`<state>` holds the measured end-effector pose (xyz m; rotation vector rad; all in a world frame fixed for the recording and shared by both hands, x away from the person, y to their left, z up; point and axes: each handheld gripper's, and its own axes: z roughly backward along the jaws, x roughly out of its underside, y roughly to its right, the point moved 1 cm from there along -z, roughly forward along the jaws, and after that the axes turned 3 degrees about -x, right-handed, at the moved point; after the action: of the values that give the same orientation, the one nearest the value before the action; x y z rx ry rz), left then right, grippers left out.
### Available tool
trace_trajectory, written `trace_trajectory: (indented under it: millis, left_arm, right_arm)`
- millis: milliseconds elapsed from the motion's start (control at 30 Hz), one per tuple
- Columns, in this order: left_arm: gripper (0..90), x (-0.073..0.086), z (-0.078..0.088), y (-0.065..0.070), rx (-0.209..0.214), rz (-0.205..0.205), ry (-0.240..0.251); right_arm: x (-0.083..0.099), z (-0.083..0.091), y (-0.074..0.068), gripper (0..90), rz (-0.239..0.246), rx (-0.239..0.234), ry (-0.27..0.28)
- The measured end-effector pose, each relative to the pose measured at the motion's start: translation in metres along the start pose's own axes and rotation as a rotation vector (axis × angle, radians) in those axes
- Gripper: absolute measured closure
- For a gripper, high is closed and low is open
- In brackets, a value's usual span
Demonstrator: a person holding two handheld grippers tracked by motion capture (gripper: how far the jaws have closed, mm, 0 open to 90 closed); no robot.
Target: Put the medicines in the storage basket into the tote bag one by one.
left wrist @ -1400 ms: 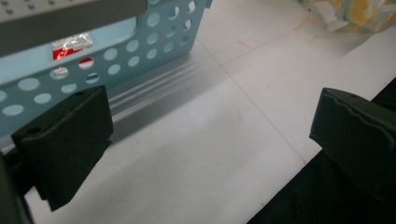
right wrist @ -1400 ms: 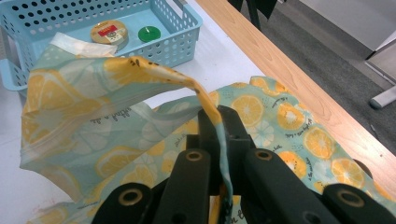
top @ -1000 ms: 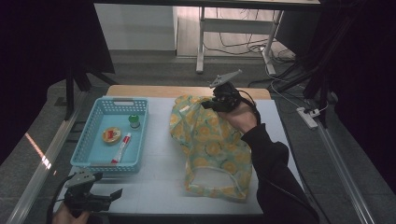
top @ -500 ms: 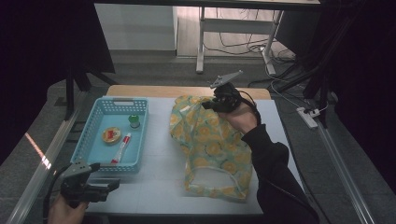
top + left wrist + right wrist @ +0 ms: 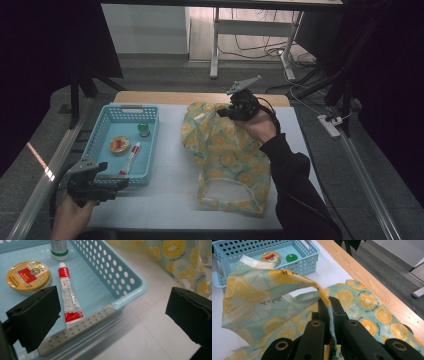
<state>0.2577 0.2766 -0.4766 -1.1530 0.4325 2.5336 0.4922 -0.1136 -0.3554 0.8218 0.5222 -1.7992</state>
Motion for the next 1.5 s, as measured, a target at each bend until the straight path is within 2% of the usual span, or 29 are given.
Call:
trace_trajectory:
  millis: [167, 333, 467, 633, 800, 1000, 1100, 1233, 1500]
  left_arm:
    - [0.0, -0.008, -0.005, -0.008, -0.035, -0.012, -0.040]
    - [0.0, -0.017, -0.008, -0.018, -0.053, 0.020, -0.043]
    - [0.0, -0.022, -0.014, -0.024, -0.076, 0.011, -0.056]
    - [0.0, -0.031, -0.019, -0.032, -0.089, 0.001, -0.069]
    - [0.0, -0.039, -0.029, -0.044, -0.091, 0.018, -0.075]
    - [0.0, -0.051, -0.044, -0.053, -0.126, 0.003, -0.112]
    - [0.0, -0.059, -0.050, -0.058, -0.135, 0.008, -0.121]
    - [0.0, -0.066, -0.059, -0.065, -0.161, 0.006, -0.159]
    - [0.0, -0.069, -0.074, -0.083, -0.194, 0.038, -0.212]
  right_arm:
    - [0.001, -0.001, 0.000, 90.0, -0.001, -0.002, 0.001]
    - [0.001, -0.001, 0.001, 90.0, -0.003, -0.001, 0.003]
    - [0.002, -0.001, 0.001, 90.0, -0.005, -0.004, 0.005]
    - [0.002, -0.002, 0.001, 90.0, -0.008, -0.007, 0.006]
    - [0.002, -0.003, 0.001, 90.0, -0.006, -0.007, 0.006]
    - [0.003, -0.003, 0.002, 90.0, -0.007, -0.007, 0.005]
    - [0.003, -0.003, 0.002, 90.0, -0.008, -0.007, 0.006]
    - [0.003, -0.002, 0.002, 90.0, -0.006, -0.006, 0.006]
    - [0.005, -0.001, 0.003, 90.0, -0.007, -0.003, 0.007]
